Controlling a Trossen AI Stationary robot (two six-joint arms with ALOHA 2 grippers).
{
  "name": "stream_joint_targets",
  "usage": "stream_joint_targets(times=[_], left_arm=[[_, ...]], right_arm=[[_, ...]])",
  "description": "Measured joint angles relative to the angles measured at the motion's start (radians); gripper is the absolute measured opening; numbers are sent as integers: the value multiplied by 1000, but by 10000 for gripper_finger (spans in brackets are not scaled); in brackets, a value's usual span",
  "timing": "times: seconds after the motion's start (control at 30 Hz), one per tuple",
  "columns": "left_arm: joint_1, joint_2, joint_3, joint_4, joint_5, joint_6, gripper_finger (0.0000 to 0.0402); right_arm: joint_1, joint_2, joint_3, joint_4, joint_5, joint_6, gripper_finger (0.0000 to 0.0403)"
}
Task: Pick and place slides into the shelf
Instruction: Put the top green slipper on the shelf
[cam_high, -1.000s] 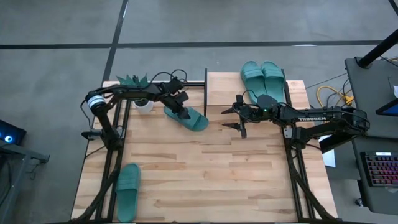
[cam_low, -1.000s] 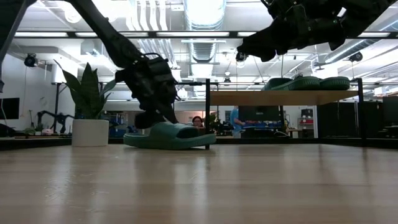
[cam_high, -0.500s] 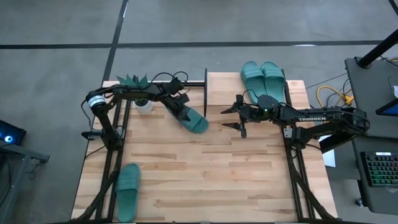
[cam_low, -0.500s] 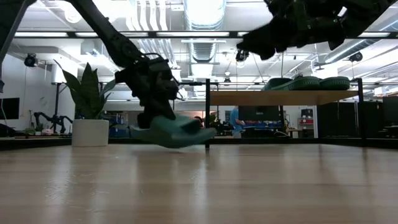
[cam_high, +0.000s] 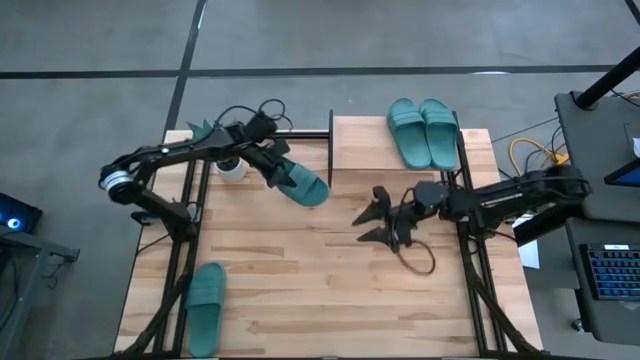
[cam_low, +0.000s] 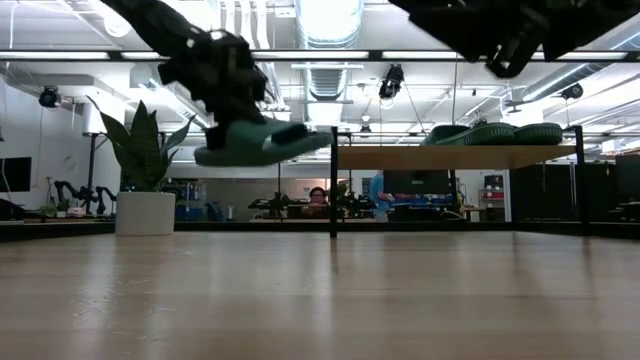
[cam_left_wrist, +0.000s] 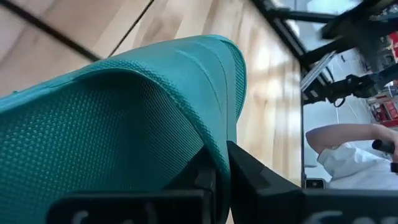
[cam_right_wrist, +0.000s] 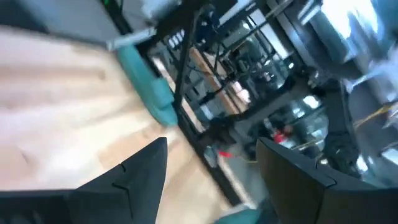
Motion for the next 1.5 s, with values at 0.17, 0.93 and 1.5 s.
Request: stream_joint_targets(times=[0.17,0.93,1.5], left_arm=[[-4,-87,0,-1,0,-27,1],[-25,-145,-1,-1,11,-24,0],[-26,-146,13,14,42,-24,0]], right_arm=[[86,102,3,78,254,-219,238],[118,608,393,94,1067,-643,237],[118,631,451,55,1126,-585,54]])
